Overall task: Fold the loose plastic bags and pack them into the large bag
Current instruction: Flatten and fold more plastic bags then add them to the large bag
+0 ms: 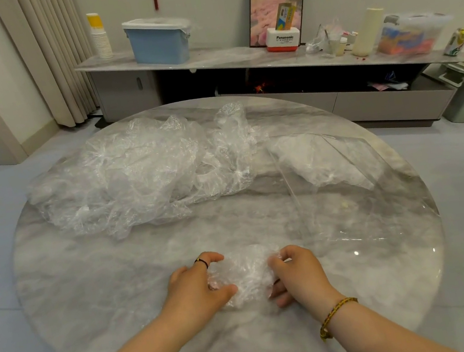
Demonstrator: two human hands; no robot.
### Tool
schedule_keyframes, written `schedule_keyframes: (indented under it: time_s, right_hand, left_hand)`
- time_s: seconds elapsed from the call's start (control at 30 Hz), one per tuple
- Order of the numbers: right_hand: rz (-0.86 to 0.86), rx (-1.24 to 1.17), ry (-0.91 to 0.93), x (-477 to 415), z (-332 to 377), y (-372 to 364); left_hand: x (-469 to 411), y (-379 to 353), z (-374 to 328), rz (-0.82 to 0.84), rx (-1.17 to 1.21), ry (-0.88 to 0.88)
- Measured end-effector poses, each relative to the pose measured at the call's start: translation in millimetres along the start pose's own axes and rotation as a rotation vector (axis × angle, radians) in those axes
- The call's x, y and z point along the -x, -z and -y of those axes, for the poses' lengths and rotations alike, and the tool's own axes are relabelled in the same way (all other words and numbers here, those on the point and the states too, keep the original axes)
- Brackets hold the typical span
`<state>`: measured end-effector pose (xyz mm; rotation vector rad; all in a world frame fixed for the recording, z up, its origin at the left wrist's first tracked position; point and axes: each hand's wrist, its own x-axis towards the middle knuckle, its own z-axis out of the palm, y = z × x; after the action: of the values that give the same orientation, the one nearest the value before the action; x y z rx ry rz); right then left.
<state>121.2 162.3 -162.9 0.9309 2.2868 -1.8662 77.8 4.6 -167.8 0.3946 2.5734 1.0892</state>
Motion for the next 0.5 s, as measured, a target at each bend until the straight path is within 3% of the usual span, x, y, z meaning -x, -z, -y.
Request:
schedule_keyframes:
  time_s: [0.1,0.17,0.23,0.3,0.37,0.5]
  right_hand:
    - [-0.036,0.091,0.031,0.9,2.9,1.2]
    - [-0.101,0.286,0.167,-1.0,2.8,2.2]
    - [-0.246,0.512,0.382,-0.7,4.5,-0.9]
    - [-0.434,0.670,0.728,-0.7,-0.2,-7.1]
    - [-0.416,0.860,0.900,-3.6,-8.1,-15.5]
    - [-0.170,1.146,0.818,-7.4,-14.2,-22.7]
  left_hand:
    - [3.2,-3.8,-8.0,-0.083,-0.172,-0.019]
    - [1.5,-3.8,-13.0,-0.226,-0.273,-0.070]
    - [-0.7,-3.8,-13.0,-0.338,-0.353,-0.110]
    - [-2.8,-7.4,-7.4,-0.436,-0.442,-0.256]
    - [-3.9,-14.6,-3.2,-0.382,-0.514,-0.383]
    - [-6.3,-24.6,3.0,-0.092,-0.675,-0.343]
